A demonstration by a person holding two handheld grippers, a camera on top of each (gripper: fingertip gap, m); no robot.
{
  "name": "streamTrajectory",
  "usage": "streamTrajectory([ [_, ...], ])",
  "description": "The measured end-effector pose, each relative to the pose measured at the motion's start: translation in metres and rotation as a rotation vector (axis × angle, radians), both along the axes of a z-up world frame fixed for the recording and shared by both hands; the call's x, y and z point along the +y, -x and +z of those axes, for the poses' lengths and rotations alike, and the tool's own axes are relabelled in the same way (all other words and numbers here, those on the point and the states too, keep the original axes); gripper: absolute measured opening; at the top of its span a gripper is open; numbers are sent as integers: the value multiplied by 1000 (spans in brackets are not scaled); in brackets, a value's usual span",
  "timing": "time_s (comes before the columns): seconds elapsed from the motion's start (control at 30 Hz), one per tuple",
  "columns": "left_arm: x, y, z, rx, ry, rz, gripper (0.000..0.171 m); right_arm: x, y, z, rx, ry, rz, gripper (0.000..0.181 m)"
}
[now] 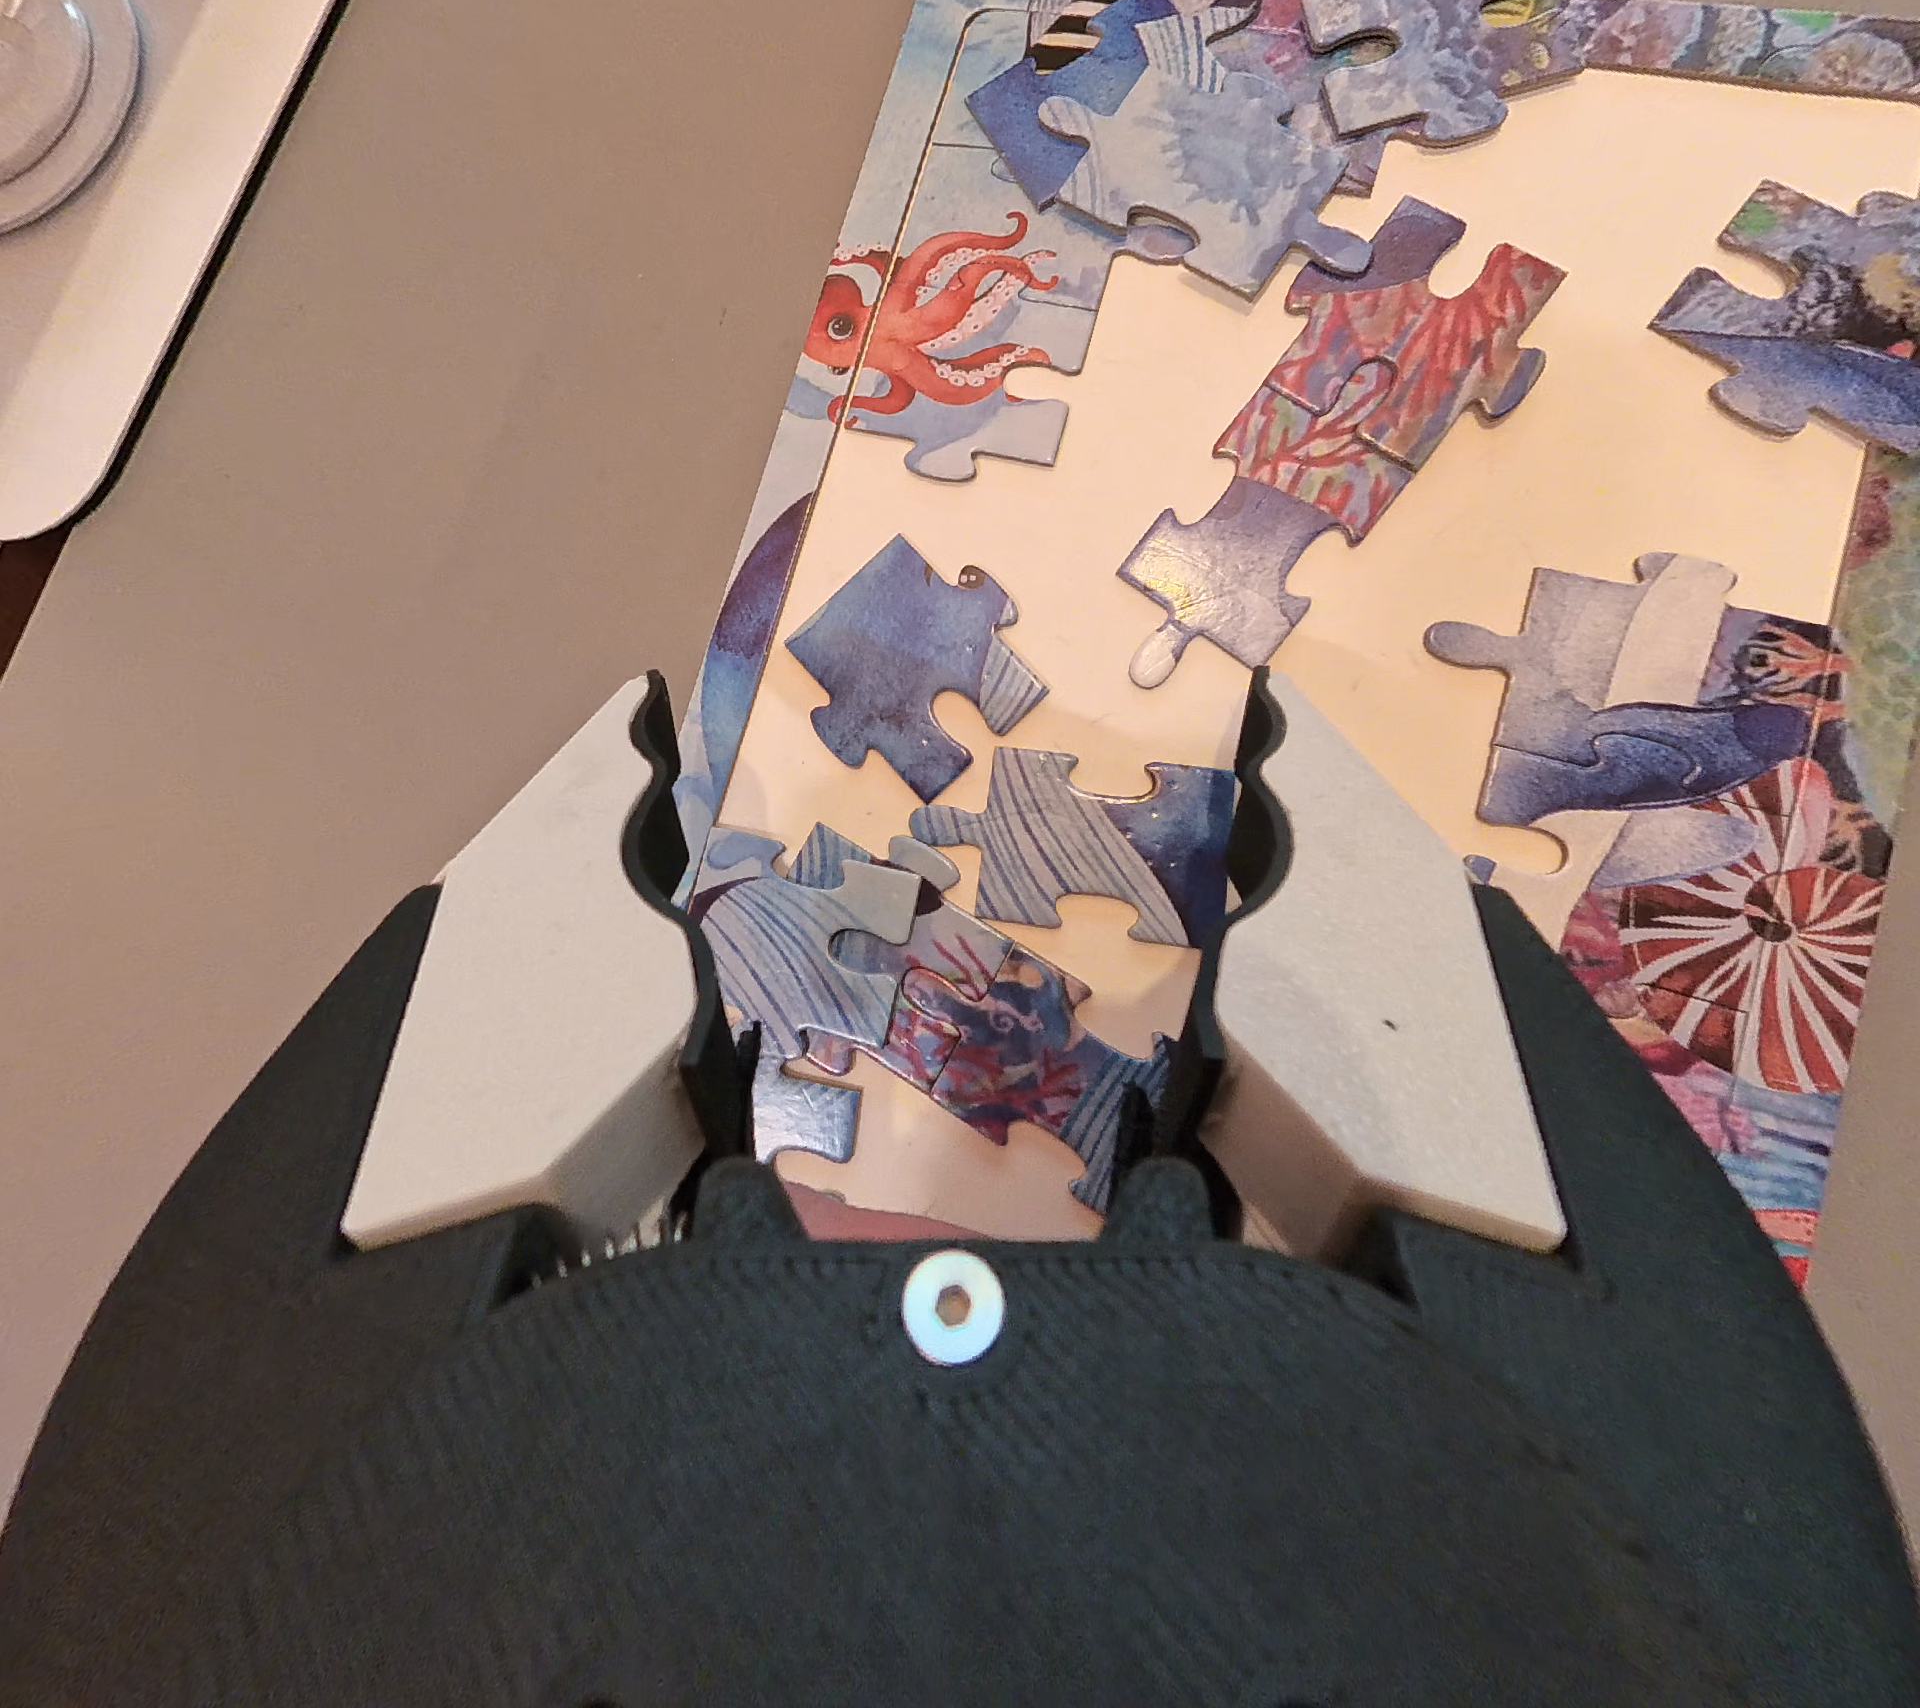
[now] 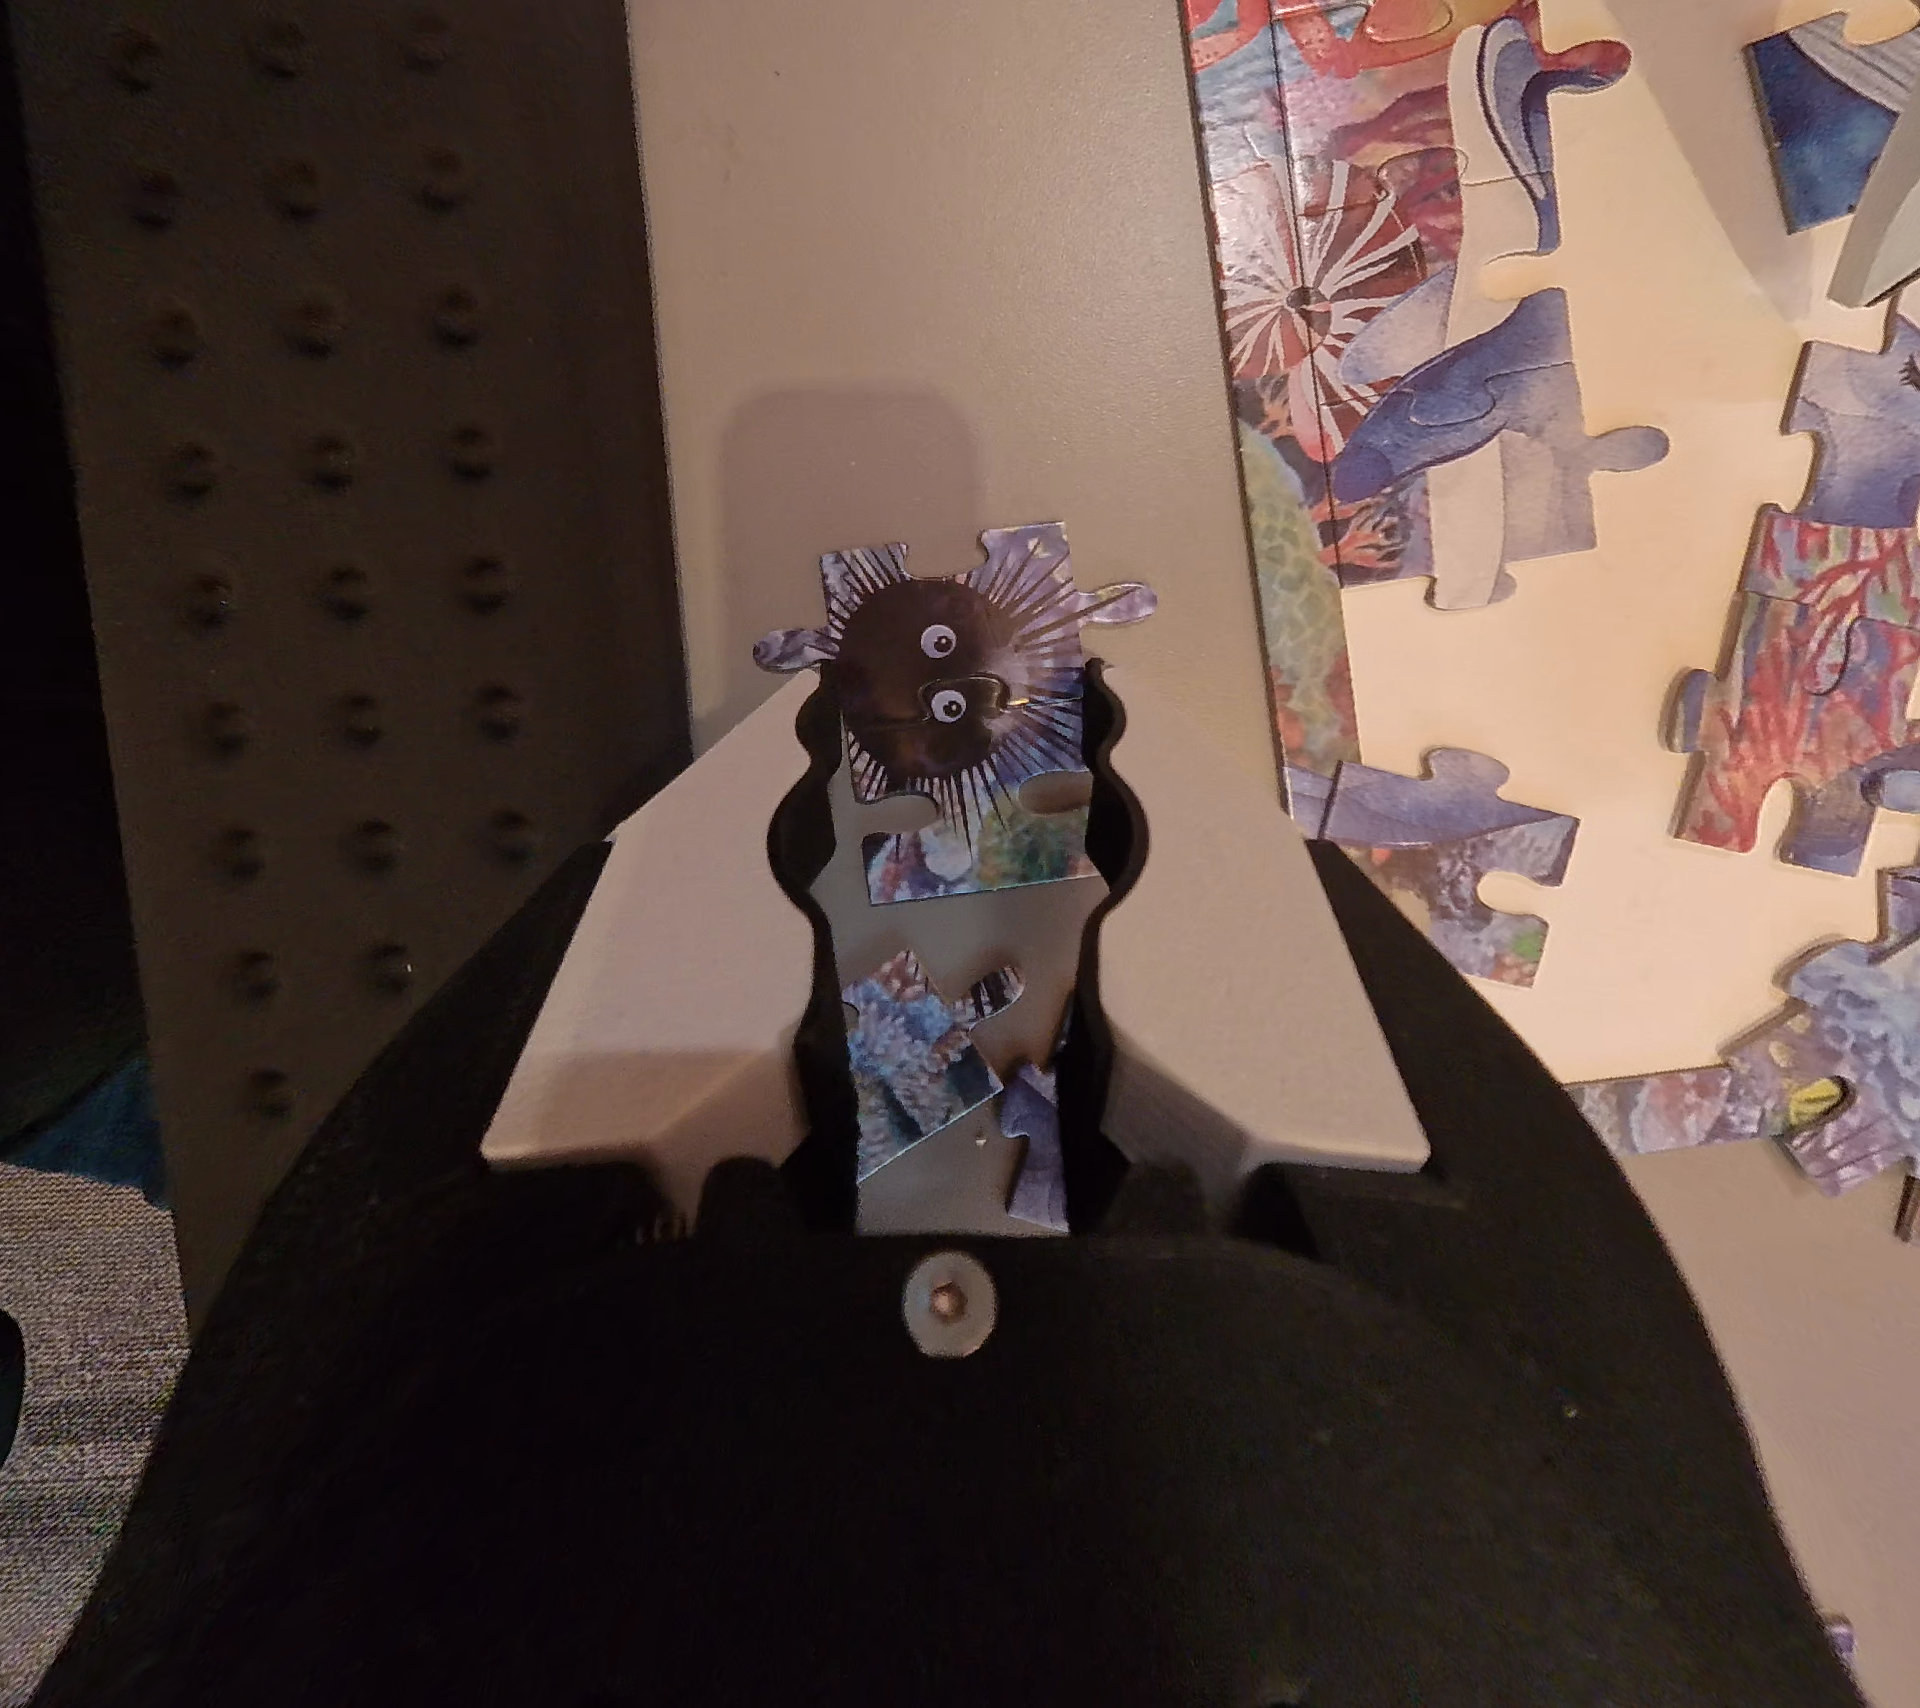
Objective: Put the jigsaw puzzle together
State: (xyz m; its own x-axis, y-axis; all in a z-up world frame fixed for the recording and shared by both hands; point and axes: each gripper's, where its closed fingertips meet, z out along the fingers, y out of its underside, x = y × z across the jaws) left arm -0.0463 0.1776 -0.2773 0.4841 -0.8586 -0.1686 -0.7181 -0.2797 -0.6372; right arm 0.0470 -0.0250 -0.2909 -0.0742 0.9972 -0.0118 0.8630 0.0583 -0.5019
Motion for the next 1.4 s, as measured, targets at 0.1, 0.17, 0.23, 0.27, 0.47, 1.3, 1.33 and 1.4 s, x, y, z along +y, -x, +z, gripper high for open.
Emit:
streamTrajectory([
  [0.1,0,1,0,-2,0,2,105,0,0,0,4,0,1,44],
  [0.17,1,1,0,-4,0,3,105,0,0,0,5,-1,1,44],
  [0.23,1,0,0,-4,0,3,106,0,0,0,6,-4,2,44],
  [0.27,1,0,0,-5,0,2,105,0,0,1,6,-5,2,44],
  [0.47,1,1,0,-4,0,3,106,0,0,3,14,-12,3,44],
  [1.3,28,57,31,-77,-68,203,104,55,36,38,77,-110,-4,44],
  [1.33,30,62,32,-78,-73,219,104,59,37,40,79,-113,-9,44],
  [1.4,33,69,34,-76,-79,246,104,67,40,42,73,-110,-15,44],
])
